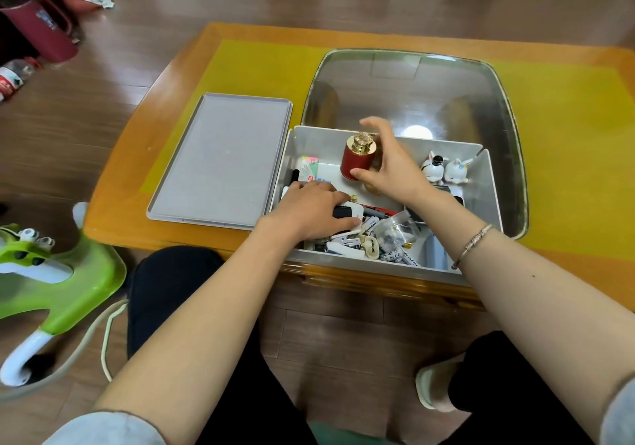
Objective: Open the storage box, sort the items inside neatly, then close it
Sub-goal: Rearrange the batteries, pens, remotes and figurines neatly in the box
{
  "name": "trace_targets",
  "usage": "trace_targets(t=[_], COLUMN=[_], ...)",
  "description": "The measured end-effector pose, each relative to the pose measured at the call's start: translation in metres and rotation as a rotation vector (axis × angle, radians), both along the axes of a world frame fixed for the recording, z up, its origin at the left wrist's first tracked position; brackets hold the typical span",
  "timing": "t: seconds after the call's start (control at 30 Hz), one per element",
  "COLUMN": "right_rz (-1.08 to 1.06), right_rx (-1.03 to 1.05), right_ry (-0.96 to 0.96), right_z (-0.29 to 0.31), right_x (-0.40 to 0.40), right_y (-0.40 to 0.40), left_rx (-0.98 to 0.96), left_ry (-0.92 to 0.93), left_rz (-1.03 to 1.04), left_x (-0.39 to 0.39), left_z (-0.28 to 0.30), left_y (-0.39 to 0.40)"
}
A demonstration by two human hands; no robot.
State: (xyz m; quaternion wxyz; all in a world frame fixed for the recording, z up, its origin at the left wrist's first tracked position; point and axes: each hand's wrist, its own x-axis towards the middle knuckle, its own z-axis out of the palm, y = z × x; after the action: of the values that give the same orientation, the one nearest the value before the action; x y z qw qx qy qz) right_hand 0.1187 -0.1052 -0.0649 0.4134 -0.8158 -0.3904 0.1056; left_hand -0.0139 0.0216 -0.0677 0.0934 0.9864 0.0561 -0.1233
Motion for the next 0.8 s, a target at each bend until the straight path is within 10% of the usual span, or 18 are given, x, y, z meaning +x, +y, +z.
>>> trace_targets(t=[0.4,0.8], right_rz=[0.030,-0.096], right_rx=[-0.251,-0.474], right_ry=[-0.253,-0.389], right_z=[-0.011,-0.009], right_x=[0.001,0.007], right_y=[-0.007,-0.029], left_rx=[-0.316,-0.173], left_ry=[-0.272,-0.351], left_rz=[0.276,0.338], left_x=[0.006,0.048], left_z=[0.007,0.005], left_y=[0.002,-0.016])
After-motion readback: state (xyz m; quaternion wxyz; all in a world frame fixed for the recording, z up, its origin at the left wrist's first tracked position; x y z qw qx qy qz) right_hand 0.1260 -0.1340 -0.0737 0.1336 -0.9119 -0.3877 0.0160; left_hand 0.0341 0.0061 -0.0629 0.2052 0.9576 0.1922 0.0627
